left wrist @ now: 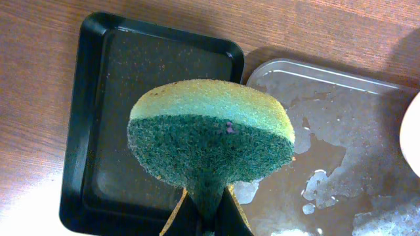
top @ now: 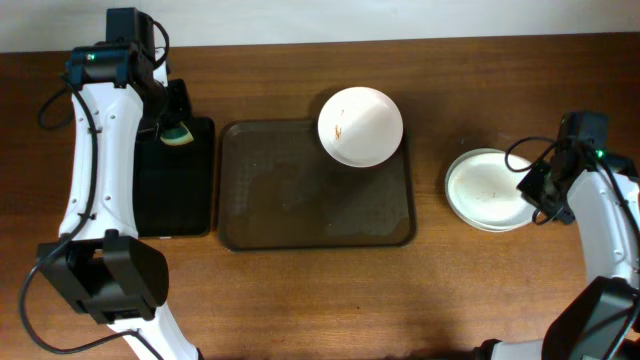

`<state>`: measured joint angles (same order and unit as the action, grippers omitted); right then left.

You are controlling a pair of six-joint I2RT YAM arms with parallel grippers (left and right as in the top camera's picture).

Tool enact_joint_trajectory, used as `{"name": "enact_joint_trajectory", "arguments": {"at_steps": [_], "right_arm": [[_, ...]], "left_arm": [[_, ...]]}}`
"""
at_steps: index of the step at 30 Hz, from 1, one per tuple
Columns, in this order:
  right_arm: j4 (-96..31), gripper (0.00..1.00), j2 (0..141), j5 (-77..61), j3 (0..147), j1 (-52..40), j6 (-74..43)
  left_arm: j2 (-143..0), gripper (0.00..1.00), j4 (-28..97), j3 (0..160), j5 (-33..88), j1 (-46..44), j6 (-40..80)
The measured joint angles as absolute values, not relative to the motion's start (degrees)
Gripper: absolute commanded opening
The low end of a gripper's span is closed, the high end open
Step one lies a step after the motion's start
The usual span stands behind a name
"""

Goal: Clean dirty plates on tray and stack at the side
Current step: 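Lift the front plate with the right gripper and stack it on the right plate, then grasp the back plate rim with the right gripper and pull it forward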

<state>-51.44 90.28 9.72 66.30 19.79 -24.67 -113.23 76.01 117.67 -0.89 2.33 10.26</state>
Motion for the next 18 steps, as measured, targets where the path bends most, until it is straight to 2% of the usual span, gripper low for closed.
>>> {"name": "enact_joint_trajectory", "arguments": {"at_steps": [2, 6, 8, 10, 12, 15, 18], "right_arm": [[-49.8, 0.87, 90.3, 6.8, 65.7, 19.8, -24.2], [-49.5, 0.78, 90.4, -7.6, 70.3, 18.5, -22.2], [-44.6, 0.71, 90.4, -12.0, 74.9, 11.1, -22.5], [-39.0, 0.63, 90.7, -12.4, 75.6, 2.8, -25.0], [-35.4, 0.61, 93.8, -8.7, 75.7, -6.7, -30.7], [-32.5, 0.57, 102.1, -3.0, 75.7, -13.0, -39.1], [-29.7, 0.56, 108.8, 0.0, 75.7, -15.3, -43.8]], "left_arm": [[-113.2, 0.01, 76.1, 117.7, -0.9, 2.3, 10.3], [-113.2, 0.01, 75.9, 117.7, -0.9, 2.3, 10.3], [-113.2, 0.01, 75.9, 117.7, -0.9, 2.3, 10.3], [-113.2, 0.01, 75.7, 117.7, -0.9, 2.3, 10.3], [-113.2, 0.01, 75.7, 117.7, -0.9, 2.3, 10.3], [-113.2, 0.01, 75.8, 117.7, -0.9, 2.3, 10.3], [-113.2, 0.01, 75.8, 117.7, -0.9, 2.3, 10.3]]}}
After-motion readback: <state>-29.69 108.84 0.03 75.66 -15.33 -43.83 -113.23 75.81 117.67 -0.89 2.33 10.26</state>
